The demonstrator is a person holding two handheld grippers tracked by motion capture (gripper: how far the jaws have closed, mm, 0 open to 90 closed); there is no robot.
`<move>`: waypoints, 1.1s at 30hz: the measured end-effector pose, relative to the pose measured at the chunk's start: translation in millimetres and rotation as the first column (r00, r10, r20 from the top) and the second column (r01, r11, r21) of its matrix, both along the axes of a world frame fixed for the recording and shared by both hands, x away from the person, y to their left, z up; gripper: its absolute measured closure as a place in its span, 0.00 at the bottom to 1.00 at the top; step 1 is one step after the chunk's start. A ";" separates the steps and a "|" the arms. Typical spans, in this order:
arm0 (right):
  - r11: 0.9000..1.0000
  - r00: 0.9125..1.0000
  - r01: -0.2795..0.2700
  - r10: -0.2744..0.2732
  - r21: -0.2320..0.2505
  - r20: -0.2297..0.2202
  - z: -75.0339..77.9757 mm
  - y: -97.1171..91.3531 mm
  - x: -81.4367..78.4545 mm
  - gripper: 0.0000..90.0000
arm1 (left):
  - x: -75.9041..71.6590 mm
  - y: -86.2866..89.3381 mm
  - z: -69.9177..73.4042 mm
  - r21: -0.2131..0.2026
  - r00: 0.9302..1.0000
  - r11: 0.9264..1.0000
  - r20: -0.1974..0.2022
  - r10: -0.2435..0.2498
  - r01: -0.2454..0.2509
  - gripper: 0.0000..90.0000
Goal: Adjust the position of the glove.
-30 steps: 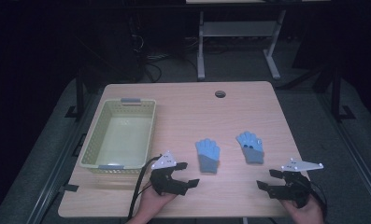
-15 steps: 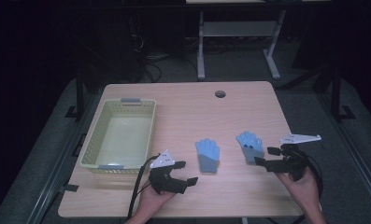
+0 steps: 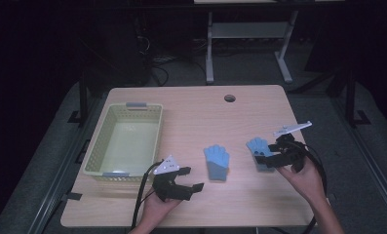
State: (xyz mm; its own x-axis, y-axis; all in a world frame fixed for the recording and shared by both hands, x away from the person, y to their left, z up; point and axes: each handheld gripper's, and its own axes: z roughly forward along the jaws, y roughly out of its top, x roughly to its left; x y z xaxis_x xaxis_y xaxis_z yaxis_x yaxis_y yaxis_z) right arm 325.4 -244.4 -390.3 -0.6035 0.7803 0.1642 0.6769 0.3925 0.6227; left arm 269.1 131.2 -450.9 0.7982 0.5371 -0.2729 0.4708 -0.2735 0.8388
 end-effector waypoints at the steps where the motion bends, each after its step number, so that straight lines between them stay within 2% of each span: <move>1: 1.000 1.000 0.001 -0.001 0.002 -0.006 0.8 1.3 2.9 0.28 | -0.3 0.1 0.3 -0.001 1.000 1.000 0.001 0.005 -0.005 0.22; 5: 1.000 0.999 -0.008 0.008 0.007 -0.032 2.4 3.5 14.1 0.28 | -0.5 0.4 1.5 -0.007 1.000 1.000 0.003 0.008 -0.008 0.22; 8: 1.000 0.999 -0.002 0.002 0.002 -0.034 4.1 4.2 21.7 0.28 | 0.2 -0.1 0.1 -0.008 1.000 1.000 0.000 0.012 -0.012 0.22; 11: 1.000 0.999 0.003 -0.004 -0.028 -0.035 3.5 6.5 28.4 0.28 | 1.2 1.1 -0.5 0.000 1.000 1.000 -0.003 0.012 -0.012 0.22; 13: 0.999 0.999 0.003 -0.006 -0.054 -0.052 0.0 7.8 33.5 0.29 | 1.9 3.0 0.7 -0.004 1.000 1.000 -0.002 0.015 -0.015 0.22; 20: 0.994 0.996 0.032 -0.041 -0.103 -0.080 -10.3 5.8 44.6 0.35 | 0.3 2.6 1.7 -0.004 1.000 1.000 0.001 0.013 -0.013 0.22; 25: 0.990 0.990 0.047 -0.064 -0.136 -0.123 -19.2 4.5 51.6 0.42 | -0.6 1.8 2.3 -0.007 1.000 1.000 0.009 0.014 -0.014 0.22; 33: 0.975 0.979 0.043 -0.085 -0.218 -0.187 -35.1 6.1 57.4 0.55 | -0.2 1.5 0.7 0.002 1.000 1.000 0.001 0.007 -0.007 0.22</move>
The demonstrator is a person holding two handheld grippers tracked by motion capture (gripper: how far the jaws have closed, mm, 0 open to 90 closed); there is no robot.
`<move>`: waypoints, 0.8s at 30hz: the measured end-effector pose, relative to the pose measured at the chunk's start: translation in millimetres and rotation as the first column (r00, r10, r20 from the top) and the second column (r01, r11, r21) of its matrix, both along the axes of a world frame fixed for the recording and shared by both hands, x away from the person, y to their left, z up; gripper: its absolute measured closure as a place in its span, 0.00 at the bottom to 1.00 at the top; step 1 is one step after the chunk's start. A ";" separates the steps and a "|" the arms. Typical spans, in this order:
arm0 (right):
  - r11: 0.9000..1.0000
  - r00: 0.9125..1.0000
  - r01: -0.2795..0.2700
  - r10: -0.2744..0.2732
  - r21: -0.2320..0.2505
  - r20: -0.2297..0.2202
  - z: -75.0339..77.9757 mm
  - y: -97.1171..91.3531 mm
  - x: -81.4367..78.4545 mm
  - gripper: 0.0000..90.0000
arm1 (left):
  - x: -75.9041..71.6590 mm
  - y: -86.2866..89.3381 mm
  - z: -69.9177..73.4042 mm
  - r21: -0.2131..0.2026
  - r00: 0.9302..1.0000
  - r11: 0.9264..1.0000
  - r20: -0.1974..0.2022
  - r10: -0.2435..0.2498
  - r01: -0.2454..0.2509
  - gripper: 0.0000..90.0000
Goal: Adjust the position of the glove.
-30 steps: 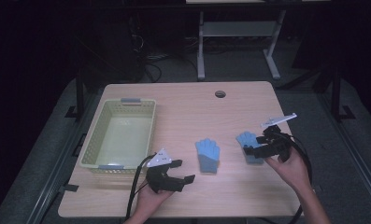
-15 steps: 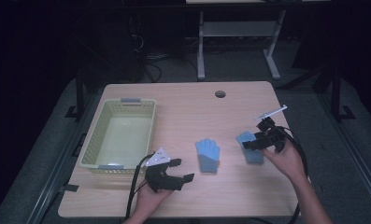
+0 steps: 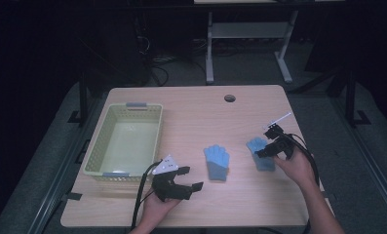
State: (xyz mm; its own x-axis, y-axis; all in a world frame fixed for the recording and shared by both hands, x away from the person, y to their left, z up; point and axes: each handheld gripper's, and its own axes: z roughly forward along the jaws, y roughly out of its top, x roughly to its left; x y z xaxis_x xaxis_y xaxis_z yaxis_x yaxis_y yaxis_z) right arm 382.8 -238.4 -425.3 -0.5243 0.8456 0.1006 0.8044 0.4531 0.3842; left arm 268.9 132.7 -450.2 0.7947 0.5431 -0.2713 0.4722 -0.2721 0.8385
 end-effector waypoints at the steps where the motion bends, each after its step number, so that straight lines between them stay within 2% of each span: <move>1: 1.000 1.000 0.002 -0.002 -0.018 -0.008 -2.4 0.4 0.9 0.56 | -0.5 -0.4 0.1 -0.002 1.000 1.000 0.000 0.000 0.000 0.22; 3: 0.999 1.000 -0.003 0.002 -0.053 -0.014 -5.8 1.9 1.3 0.59 | -1.1 -1.0 0.4 -0.005 1.000 1.000 0.004 0.000 0.000 0.22; 8: 0.994 0.999 -0.008 0.004 -0.105 -0.035 -13.9 5.8 1.1 0.64 | -0.7 -1.4 -0.9 -0.005 1.000 1.000 0.000 0.000 0.000 0.22; 12: 0.995 1.000 0.005 -0.007 -0.104 -0.023 -16.0 6.9 -0.7 0.70 | -1.8 -2.1 -1.1 -0.005 1.000 1.000 -0.002 -0.001 0.001 0.22; 18: 0.995 1.000 0.001 -0.003 -0.100 -0.019 -15.9 10.7 -3.4 0.85 | -3.0 -2.9 -0.6 -0.007 1.000 1.000 -0.001 -0.001 0.001 0.22; 24: 0.998 0.999 0.036 -0.037 -0.057 -0.021 -15.6 5.7 -4.2 0.92 | -2.7 -0.7 0.4 -0.016 1.000 1.000 -0.002 0.006 -0.006 0.22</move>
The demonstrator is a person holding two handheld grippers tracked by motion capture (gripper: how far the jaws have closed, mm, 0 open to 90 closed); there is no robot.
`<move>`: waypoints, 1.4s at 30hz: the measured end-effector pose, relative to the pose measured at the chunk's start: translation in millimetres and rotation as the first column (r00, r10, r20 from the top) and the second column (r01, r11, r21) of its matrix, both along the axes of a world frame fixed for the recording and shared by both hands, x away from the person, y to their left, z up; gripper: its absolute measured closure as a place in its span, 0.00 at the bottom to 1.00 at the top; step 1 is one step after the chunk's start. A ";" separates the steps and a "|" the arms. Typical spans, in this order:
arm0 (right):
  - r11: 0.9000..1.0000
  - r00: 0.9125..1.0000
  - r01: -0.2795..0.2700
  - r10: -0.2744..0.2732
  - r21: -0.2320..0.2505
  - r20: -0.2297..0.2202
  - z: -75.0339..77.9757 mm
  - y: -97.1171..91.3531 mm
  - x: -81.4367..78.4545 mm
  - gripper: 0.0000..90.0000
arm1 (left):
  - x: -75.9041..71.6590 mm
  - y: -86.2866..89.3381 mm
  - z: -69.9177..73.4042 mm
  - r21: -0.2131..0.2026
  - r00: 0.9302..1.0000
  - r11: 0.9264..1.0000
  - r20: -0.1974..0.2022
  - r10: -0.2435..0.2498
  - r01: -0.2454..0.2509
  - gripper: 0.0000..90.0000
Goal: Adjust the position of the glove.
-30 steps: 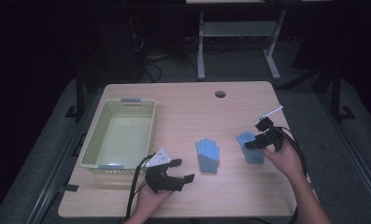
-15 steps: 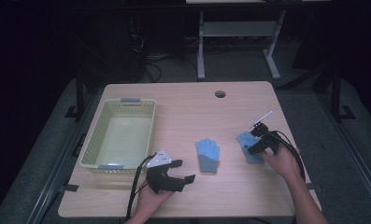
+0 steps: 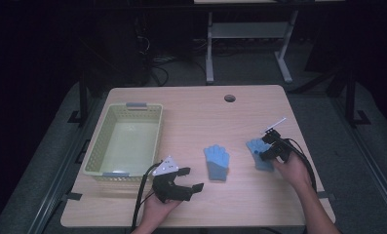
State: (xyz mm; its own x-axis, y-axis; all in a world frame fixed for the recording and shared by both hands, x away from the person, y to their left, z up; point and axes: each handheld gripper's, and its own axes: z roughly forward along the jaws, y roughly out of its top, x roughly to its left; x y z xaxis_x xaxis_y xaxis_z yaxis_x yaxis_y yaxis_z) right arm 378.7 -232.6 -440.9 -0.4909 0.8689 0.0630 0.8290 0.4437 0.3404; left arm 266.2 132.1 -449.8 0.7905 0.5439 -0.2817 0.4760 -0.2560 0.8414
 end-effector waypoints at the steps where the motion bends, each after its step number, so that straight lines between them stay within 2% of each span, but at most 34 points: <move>1: 1.000 1.000 -0.004 0.004 -0.002 0.002 0.7 -0.2 -0.5 0.92 | 0.3 0.5 0.5 -0.001 1.000 1.000 0.001 0.001 -0.001 0.22; 3: 1.000 1.000 0.000 0.000 0.000 0.015 5.2 -1.3 -2.5 0.93 | 1.0 1.1 0.8 -0.008 1.000 1.000 -0.002 0.006 -0.006 0.22; 6: 0.998 0.999 0.023 -0.025 0.056 0.037 14.4 -5.3 -6.1 0.93 | 2.1 2.1 0.2 -0.011 1.000 1.000 -0.005 0.011 -0.011 0.22; 12: 0.995 0.996 0.033 -0.041 0.095 0.082 37.4 -3.7 -15.6 0.93 | 0.7 2.1 1.8 -0.013 1.000 1.000 -0.001 0.011 -0.011 0.22; 18: 0.991 0.992 -0.003 -0.014 0.135 0.126 57.3 6.2 -24.4 0.93 | -0.3 1.4 1.1 -0.015 1.000 1.000 0.003 0.011 -0.010 0.22; 22: 0.985 0.988 -0.048 0.023 0.164 0.151 64.9 19.3 -30.4 0.93 | -0.7 1.8 2.1 -0.019 1.000 1.000 0.009 0.014 -0.014 0.22; 32: 0.968 0.980 -0.126 0.089 0.217 0.176 68.5 60.6 -38.0 0.93 | -0.7 2.4 2.4 -0.014 1.000 1.000 0.015 0.015 -0.015 0.22; 36: 0.963 0.978 -0.157 0.120 0.221 0.171 64.4 76.1 -38.9 0.93 | 0.1 3.2 2.6 -0.014 1.000 1.000 0.013 0.018 -0.017 0.22; 42: 0.956 0.979 -0.176 0.145 0.234 0.141 54.9 95.9 -36.0 0.92 | -0.5 3.2 2.7 -0.017 1.000 1.000 0.019 0.019 -0.019 0.22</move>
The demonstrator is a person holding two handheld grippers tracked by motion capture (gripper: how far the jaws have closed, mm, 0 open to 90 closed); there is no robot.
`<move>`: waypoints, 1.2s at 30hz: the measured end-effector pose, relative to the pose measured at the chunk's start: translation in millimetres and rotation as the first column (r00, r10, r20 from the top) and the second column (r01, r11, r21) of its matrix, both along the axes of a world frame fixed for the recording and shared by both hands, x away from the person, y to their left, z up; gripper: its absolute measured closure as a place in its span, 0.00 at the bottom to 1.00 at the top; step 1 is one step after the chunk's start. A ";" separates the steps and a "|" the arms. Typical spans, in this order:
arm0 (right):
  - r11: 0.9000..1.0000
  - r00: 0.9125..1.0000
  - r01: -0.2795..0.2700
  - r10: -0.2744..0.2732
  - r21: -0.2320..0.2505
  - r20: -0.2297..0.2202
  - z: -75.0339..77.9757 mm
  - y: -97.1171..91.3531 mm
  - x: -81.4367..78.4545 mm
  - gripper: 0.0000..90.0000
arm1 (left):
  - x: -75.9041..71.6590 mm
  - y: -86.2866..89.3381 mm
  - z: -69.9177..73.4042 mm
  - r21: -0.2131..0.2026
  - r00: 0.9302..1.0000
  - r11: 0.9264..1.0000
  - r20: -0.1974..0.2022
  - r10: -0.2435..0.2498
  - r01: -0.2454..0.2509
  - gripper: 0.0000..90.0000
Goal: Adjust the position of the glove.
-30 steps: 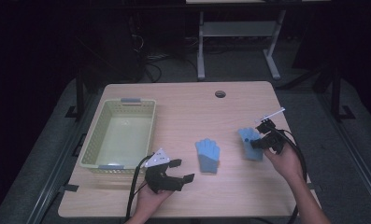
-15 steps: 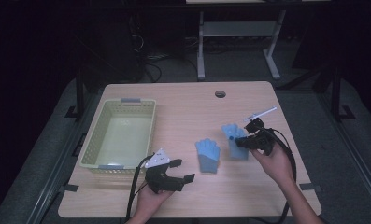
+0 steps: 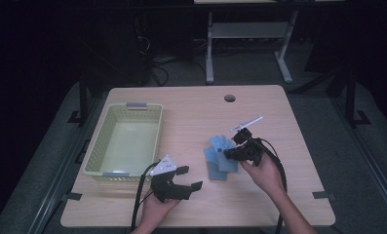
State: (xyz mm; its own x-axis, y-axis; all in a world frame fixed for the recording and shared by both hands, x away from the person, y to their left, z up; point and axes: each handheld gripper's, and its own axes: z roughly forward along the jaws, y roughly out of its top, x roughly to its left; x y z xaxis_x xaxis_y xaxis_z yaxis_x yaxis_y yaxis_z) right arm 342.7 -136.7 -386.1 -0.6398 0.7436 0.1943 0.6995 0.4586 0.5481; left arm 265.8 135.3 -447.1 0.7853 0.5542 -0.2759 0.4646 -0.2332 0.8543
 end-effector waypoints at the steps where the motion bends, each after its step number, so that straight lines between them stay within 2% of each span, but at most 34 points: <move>1: 1.000 1.000 -0.005 0.005 -0.006 0.000 -1.0 3.4 0.3 0.92 | 0.0 0.2 0.3 0.000 1.000 1.000 0.001 0.001 -0.001 0.22; 9: 1.000 0.999 -0.023 0.023 0.001 -0.026 -10.8 21.4 1.3 0.92 | 0.6 2.0 0.4 -0.003 1.000 1.000 -0.004 0.011 -0.011 0.22; 13: 1.000 0.999 -0.011 0.010 -0.016 -0.052 -19.2 26.1 1.8 0.92 | 0.4 2.1 1.4 0.005 1.000 1.000 0.007 0.007 -0.007 0.22; 16: 1.000 0.999 -0.003 0.003 -0.010 -0.054 -21.6 26.9 2.5 0.91 | 0.9 2.8 0.9 0.011 1.000 1.000 0.004 0.008 -0.009 0.22; 19: 1.000 0.998 0.010 -0.011 -0.024 -0.056 -25.4 28.8 2.4 0.91 | 0.7 3.3 1.1 0.010 1.000 1.000 -0.002 0.014 -0.014 0.22; 24: 0.999 0.997 0.031 -0.033 -0.033 -0.074 -35.2 31.5 3.1 0.90 | 0.0 3.0 1.5 0.006 1.000 1.000 0.006 0.020 -0.020 0.23; 29: 0.998 0.996 0.039 -0.042 -0.047 -0.075 -43.6 32.7 3.6 0.88 | 0.0 2.5 0.4 0.007 1.000 1.000 0.001 0.020 -0.020 0.23; 31: 0.998 0.997 0.036 -0.040 -0.052 -0.068 -45.2 33.8 2.9 0.83 | 0.0 2.4 0.5 0.009 1.000 1.000 -0.001 0.016 -0.016 0.23; 33: 0.997 0.997 0.042 -0.046 -0.062 -0.056 -43.9 34.2 3.3 0.76 | 0.2 2.1 0.2 0.016 1.000 1.000 0.002 0.013 -0.013 0.23; 36: 0.997 0.998 0.055 -0.057 -0.048 -0.038 -37.3 31.9 4.9 0.75 | 0.4 1.4 -0.6 0.012 1.000 1.000 -0.001 0.016 -0.016 0.23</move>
